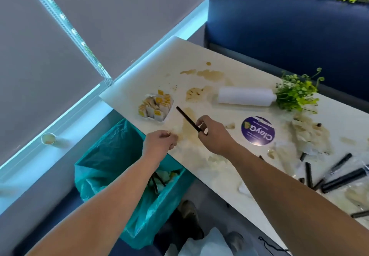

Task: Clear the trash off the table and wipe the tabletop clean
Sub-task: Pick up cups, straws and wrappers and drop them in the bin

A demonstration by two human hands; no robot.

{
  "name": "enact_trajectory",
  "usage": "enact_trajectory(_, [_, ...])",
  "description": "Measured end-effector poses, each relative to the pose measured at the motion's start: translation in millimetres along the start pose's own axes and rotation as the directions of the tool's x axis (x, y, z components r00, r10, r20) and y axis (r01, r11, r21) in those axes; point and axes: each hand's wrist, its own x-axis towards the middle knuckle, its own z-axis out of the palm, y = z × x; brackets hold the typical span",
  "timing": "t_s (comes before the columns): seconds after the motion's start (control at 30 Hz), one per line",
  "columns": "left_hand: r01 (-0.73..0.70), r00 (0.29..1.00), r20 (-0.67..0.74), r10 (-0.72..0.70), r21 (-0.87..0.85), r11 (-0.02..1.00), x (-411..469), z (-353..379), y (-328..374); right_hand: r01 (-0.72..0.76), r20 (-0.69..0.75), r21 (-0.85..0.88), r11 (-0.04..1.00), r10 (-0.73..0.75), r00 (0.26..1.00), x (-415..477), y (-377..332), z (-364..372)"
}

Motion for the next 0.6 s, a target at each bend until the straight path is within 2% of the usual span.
enact_trajectory(0.33, [0.126,0.978,-0.160,-0.134,-0.062,0.990,27,-107,-61,0.088,0.309,-0.115,0.989,-0.048,0.950,55,-51,105])
enact_trajectory(0.6, [0.211,0.946,-0.234,-0.224,-0.079,0.974,41,-155,-109,0.129,0.492,-0.302,0.945,0.038,0.870,76,-71,173])
